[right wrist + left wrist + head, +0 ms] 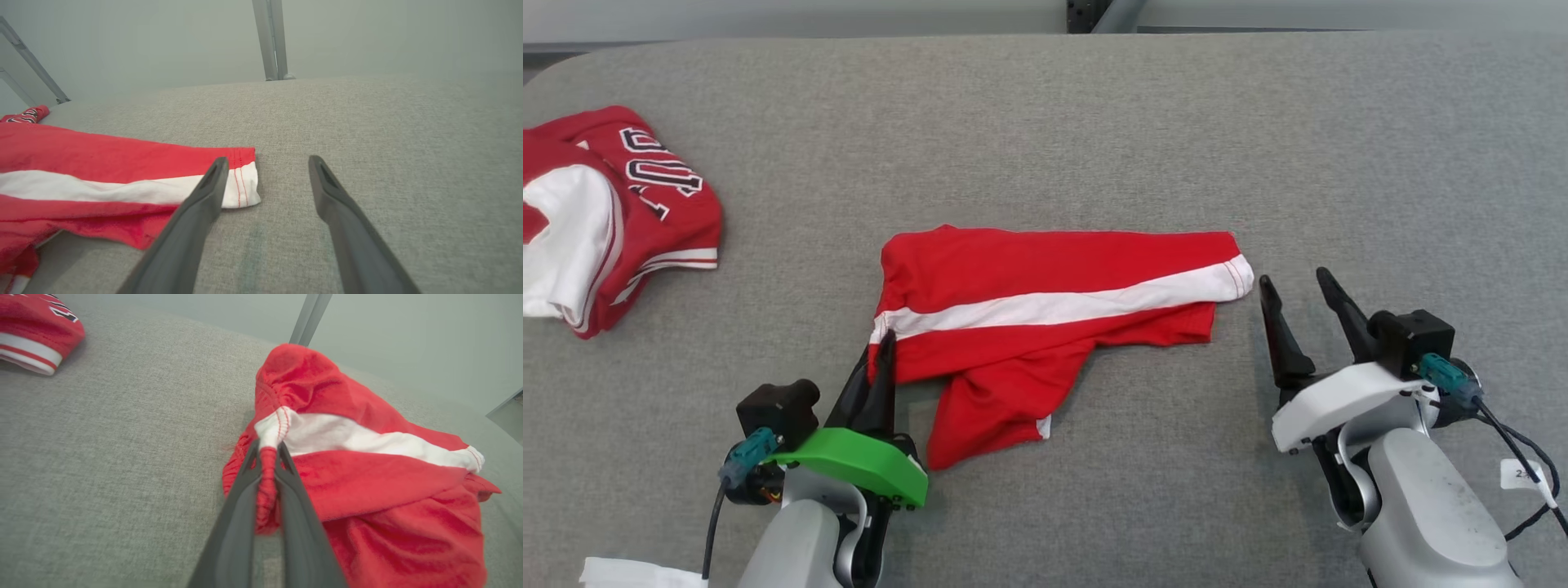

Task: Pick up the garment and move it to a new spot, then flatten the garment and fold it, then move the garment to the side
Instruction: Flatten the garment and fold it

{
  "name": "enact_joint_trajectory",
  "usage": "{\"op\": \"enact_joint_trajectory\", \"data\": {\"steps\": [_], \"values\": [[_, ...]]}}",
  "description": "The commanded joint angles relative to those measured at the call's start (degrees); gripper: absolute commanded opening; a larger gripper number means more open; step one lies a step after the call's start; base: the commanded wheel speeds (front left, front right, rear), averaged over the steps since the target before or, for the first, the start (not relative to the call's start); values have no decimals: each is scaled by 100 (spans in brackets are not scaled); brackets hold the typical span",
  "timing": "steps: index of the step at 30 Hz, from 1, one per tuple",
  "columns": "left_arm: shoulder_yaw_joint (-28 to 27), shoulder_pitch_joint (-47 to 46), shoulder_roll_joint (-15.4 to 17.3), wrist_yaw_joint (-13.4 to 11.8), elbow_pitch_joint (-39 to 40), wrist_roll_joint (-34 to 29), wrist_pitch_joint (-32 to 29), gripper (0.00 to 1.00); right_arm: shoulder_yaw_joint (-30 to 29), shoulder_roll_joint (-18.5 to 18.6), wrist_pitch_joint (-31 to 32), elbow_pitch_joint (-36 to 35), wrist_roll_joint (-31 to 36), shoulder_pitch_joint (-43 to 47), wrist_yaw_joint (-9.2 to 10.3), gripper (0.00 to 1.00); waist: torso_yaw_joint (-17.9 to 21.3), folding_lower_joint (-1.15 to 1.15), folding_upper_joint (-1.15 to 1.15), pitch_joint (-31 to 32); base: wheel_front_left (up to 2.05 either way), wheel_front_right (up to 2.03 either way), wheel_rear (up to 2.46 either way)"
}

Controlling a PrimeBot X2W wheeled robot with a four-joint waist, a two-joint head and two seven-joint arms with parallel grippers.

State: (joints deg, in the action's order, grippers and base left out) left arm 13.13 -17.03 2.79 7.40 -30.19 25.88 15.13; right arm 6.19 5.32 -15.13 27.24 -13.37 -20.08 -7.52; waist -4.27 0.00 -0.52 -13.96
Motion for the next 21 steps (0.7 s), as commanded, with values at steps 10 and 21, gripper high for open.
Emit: {"op": "enact_joint_trajectory", "data": {"steps": [10, 21], "values": [[86, -82, 22, 15, 77, -84, 3, 0, 514, 123, -1, 851, -393, -593, 6, 100, -291, 0, 52, -288, 0, 0, 0], [135, -162, 22, 15, 31, -98, 3, 0, 915, 181, -1, 1025, -556, -909, 6, 0, -320, 0, 52, -369, 0, 0, 0]]}}
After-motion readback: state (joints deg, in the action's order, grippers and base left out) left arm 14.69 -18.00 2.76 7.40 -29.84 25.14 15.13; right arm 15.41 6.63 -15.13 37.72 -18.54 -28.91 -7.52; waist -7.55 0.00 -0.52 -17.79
